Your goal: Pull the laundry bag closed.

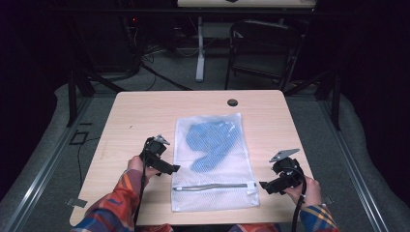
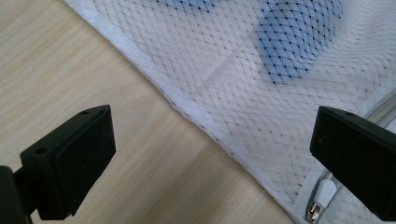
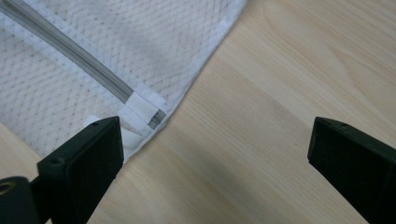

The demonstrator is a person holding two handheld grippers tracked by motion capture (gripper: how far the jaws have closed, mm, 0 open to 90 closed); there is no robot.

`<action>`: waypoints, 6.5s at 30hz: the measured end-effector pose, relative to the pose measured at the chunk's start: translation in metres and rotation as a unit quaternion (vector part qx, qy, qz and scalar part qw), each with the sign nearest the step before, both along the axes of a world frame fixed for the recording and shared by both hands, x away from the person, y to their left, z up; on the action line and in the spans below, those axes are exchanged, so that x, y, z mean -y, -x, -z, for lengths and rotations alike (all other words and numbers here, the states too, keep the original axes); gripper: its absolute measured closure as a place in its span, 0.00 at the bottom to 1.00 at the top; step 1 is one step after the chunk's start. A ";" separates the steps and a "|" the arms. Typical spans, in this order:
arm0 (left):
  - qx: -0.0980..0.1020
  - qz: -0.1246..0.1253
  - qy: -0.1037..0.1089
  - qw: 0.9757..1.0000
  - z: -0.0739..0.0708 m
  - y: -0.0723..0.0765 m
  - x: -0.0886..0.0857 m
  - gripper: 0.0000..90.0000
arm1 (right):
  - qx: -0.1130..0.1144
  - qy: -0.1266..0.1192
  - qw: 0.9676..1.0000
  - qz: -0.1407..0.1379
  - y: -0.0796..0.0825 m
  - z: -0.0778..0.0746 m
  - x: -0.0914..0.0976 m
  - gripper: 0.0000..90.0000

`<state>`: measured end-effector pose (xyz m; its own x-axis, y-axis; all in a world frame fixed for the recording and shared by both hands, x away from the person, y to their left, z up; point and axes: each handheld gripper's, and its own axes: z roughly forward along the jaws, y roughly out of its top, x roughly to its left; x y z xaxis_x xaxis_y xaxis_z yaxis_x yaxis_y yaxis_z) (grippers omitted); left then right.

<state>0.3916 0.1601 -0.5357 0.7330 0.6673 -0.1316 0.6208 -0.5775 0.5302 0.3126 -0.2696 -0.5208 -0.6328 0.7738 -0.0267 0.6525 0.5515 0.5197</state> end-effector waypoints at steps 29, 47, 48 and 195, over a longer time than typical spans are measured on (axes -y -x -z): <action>-0.019 0.038 0.013 0.999 0.004 0.003 0.010 0.00 | 0.002 -0.030 0.998 -0.058 0.005 -0.010 -0.042 0.12; -0.033 0.057 0.010 0.998 0.007 0.006 0.021 0.09 | -0.011 -0.042 0.994 -0.105 0.006 -0.009 -0.088 0.21; -0.035 0.058 0.009 0.998 0.007 0.006 0.022 0.09 | -0.011 -0.042 0.994 -0.105 0.006 -0.009 -0.088 0.21; -0.177 0.096 -0.032 0.979 0.020 0.015 0.010 1.00 | 0.027 -0.044 0.964 -0.260 0.002 0.047 -0.259 0.91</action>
